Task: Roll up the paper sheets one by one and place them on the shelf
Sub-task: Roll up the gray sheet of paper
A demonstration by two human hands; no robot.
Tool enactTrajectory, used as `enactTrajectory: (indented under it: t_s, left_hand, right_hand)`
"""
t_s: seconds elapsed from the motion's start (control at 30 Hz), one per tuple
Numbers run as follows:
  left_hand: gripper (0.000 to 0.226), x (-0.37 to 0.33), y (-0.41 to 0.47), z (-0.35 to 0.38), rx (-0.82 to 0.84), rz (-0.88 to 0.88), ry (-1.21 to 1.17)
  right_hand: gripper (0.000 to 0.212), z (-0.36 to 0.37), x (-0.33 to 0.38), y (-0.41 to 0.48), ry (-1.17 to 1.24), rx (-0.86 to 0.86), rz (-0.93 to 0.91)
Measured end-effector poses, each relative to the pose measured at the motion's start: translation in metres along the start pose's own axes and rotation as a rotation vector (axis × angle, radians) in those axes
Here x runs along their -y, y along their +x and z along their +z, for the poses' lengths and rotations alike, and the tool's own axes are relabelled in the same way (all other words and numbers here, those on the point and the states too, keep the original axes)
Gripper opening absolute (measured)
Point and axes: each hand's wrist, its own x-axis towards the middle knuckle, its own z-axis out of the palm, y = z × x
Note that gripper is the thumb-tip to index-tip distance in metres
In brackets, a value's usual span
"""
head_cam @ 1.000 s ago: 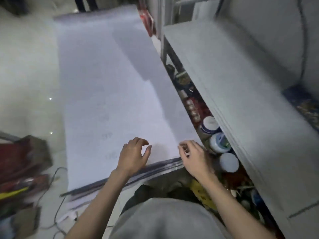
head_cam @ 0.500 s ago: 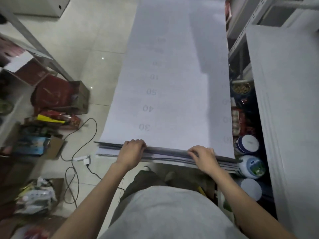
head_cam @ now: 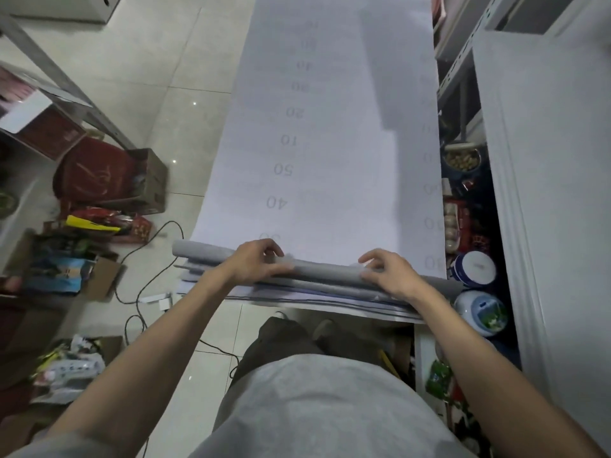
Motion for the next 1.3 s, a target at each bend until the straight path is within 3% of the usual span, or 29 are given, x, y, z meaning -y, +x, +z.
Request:
enactTrajectory:
  t_s: [0.1, 0.23, 0.37, 0.47, 0.6, 0.77, 0.93, 1.0, 1.23, 1.3]
  left_hand:
    - [0.045, 0.002, 0.003, 0.002, -0.082, 0.114, 0.099]
    - [0.026, 0.012, 0.005, 0.01, -0.292, 0.447, 0.589]
    - [0.039, 0.027, 0.006, 0.015, -0.278, 0.49, 0.668]
    - [0.043, 0.036, 0.007, 0.018, -0.28, 0.57, 0.699]
    - [0.041, 0.037, 0.009, 0.018, -0.406, 0.587, 0.695]
    - [0.041, 0.036, 0.019, 0.013, -0.422, 0.606, 0.695]
    - [0.037, 0.048, 0.037, 0.004, -0.393, 0.703, 0.713]
    - [0.046, 0.053, 0.042, 0.0, -0.383, 0.676, 0.737]
    - [0.028, 0.044, 0.066, -0.004, -0.371, 0.608, 0.723]
    - [0.032, 0.044, 0.07, -0.003, -0.374, 0.603, 0.741]
  right_hand:
    - [0.018, 0.005, -0.004, 0.008, -0.102, -0.145, -0.069]
    - [0.023, 0.02, -0.009, 0.017, -0.309, -0.271, -0.275]
    - [0.018, 0.03, -0.023, 0.023, -0.398, -0.377, -0.413]
    - [0.041, 0.031, -0.035, 0.018, -0.528, -0.331, -0.489]
    - [0.069, 0.029, -0.047, 0.013, -0.708, -0.314, -0.461]
    - [0.061, 0.026, -0.047, 0.018, -0.718, -0.403, -0.434]
    - [0.038, 0.018, -0.045, 0.032, -0.625, -0.43, -0.41]
    - [0.036, 0.014, -0.045, 0.039, -0.623, -0.423, -0.412]
    - [0.032, 0.011, -0.033, 0.058, -0.668, -0.575, -0.344]
    - [0.024, 0.013, -0.03, 0.061, -0.666, -0.618, -0.366]
